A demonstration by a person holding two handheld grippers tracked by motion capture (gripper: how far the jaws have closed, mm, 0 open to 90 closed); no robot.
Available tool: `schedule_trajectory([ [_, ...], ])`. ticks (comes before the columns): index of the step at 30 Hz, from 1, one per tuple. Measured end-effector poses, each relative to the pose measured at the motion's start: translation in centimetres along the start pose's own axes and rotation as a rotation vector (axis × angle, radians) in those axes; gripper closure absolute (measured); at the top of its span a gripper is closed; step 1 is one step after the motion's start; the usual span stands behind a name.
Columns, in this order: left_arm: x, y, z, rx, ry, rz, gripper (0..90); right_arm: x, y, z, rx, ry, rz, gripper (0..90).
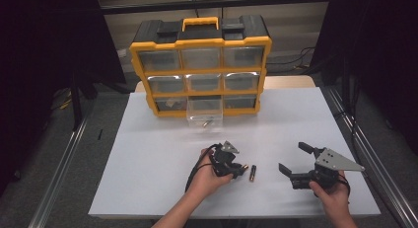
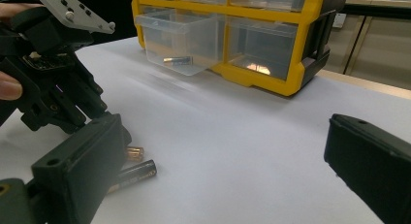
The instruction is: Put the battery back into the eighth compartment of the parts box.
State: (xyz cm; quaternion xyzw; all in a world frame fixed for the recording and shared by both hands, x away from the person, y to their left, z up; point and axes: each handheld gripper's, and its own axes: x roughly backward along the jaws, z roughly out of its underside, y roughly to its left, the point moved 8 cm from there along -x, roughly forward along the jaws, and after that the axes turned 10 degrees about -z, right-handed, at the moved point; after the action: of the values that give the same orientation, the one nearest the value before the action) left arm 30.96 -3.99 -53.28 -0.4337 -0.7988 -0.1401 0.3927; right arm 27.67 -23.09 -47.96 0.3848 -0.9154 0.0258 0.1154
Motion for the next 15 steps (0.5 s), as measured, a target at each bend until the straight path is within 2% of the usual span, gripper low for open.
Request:
schedule_trajectory([
  [1, -0.10, 0.08, -0.05, -0.002, -0.006, -0.014, 74.3, 0.01, -0.01, 0.00, 0.000, 0.000, -0.001, 0.5],
  [2, 0.01, 0.25, 0.07, -0.039, 0.014, -0.013, 74.3, 0.00, -0.03, 0.01, 0.001, 0.000, 0.000, 0.5],
  [3, -0.01, 0.31, 0.05, -0.056, 0.016, -0.015, 74.1, 0.00, -0.03, 0.02, 0.001, 0.001, 0.000, 0.5],
  [5, -0.19, 0.03, -0.08, -0.030, -0.002, -0.018, 72.7, 0.01, 0.00, 0.03, 0.001, 0.004, 0.001, 0.5],
  [6, -0.11, 0.19, 0.03, -0.055, 0.011, -0.020, 73.0, -0.02, 0.01, 0.03, 0.001, 0.003, 0.002, 0.5],
  [9, -0.27, -0.06, -0.09, -0.006, -0.021, -0.030, 76.9, -0.07, 0.03, 0.03, 0.002, 0.003, 0.000, 0.5],
  [11, -0.31, -0.11, -0.12, 0.006, -0.031, -0.035, 77.0, -0.07, 0.04, 0.02, 0.002, 0.003, 0.000, 0.5],
  [14, -0.19, 0.06, -0.05, -0.004, -0.012, -0.030, 77.2, 0.00, 0.02, -0.01, 0.000, 0.001, 0.001, 0.5],
  [15, -0.20, 0.06, -0.07, 0.004, -0.015, -0.026, 77.3, 0.01, -0.01, 0.00, 0.000, 0.001, 0.002, 0.5],
])
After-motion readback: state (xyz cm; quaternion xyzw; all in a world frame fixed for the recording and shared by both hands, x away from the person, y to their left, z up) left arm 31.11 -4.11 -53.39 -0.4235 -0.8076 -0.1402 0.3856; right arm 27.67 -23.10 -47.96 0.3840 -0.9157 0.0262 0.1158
